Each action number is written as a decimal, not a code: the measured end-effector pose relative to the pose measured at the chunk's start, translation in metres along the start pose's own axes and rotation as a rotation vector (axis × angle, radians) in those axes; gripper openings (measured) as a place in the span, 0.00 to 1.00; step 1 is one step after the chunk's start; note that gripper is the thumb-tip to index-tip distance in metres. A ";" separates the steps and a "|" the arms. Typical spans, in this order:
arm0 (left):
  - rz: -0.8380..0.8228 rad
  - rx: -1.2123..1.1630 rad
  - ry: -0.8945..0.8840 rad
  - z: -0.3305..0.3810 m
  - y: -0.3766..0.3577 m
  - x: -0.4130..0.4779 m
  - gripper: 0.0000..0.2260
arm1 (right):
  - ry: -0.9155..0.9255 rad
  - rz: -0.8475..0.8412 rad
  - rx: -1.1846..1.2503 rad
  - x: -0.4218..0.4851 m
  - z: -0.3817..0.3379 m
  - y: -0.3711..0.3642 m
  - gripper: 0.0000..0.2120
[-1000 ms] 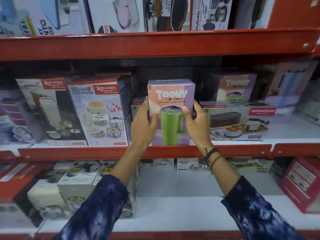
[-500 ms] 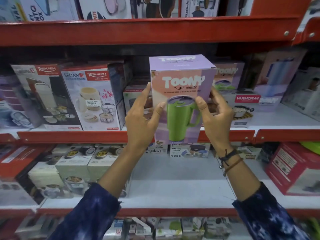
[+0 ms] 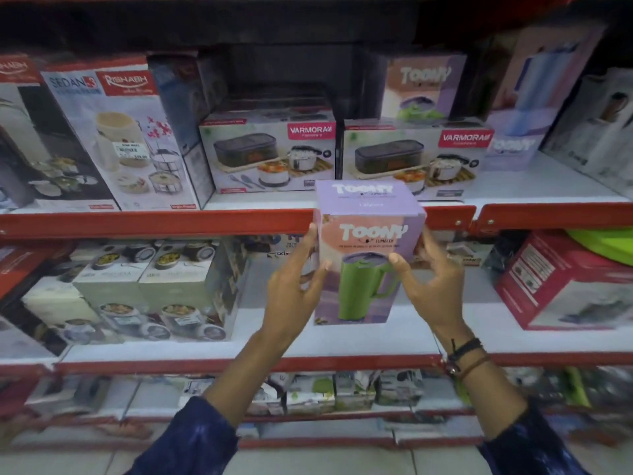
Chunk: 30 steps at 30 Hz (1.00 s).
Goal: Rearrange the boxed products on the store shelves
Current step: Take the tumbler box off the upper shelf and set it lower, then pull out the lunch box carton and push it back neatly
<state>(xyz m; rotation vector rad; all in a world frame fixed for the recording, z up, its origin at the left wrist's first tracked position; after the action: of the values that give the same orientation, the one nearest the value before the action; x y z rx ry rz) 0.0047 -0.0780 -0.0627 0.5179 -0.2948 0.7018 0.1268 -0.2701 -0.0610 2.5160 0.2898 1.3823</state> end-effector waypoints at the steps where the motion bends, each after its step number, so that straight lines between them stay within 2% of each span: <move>1: -0.024 0.015 0.021 -0.012 -0.007 -0.003 0.28 | -0.014 -0.038 -0.006 -0.009 0.008 -0.004 0.31; 6: -0.170 0.062 0.136 -0.072 -0.040 -0.017 0.27 | -0.130 -0.220 -0.006 -0.050 0.049 -0.029 0.32; 11: -0.195 0.099 0.238 -0.117 -0.066 -0.023 0.25 | -0.295 -0.306 0.052 -0.082 0.091 -0.054 0.30; 17: -0.252 0.122 0.310 -0.149 -0.094 -0.029 0.25 | -0.393 -0.356 0.069 -0.104 0.127 -0.066 0.30; 23: -0.216 0.056 0.302 -0.151 -0.097 -0.029 0.25 | -0.402 -0.349 0.029 -0.110 0.135 -0.071 0.27; 26: -0.102 0.062 0.238 -0.130 -0.085 -0.027 0.27 | -0.355 -0.306 -0.094 -0.105 0.128 -0.059 0.27; 28: 0.078 0.085 0.083 -0.098 -0.068 -0.022 0.20 | -0.306 -0.199 -0.060 -0.091 0.115 -0.043 0.25; 30: 0.184 0.070 -0.063 -0.065 -0.057 -0.011 0.13 | -0.222 -0.066 0.006 -0.063 0.099 -0.022 0.22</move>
<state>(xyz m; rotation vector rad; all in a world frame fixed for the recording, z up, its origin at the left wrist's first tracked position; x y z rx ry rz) 0.0405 -0.0854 -0.1420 0.5850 -0.3808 0.8777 0.1761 -0.2804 -0.1695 2.6095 0.3289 1.0672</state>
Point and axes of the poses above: each hand's wrist, its own x-axis towards the middle knuckle, its own y-axis out of the back of the hand, z = x × y, the point moved 9 cm from there along x, towards the middle knuckle, and after that the axes turned 13 degrees about y, right-handed, at the moved point
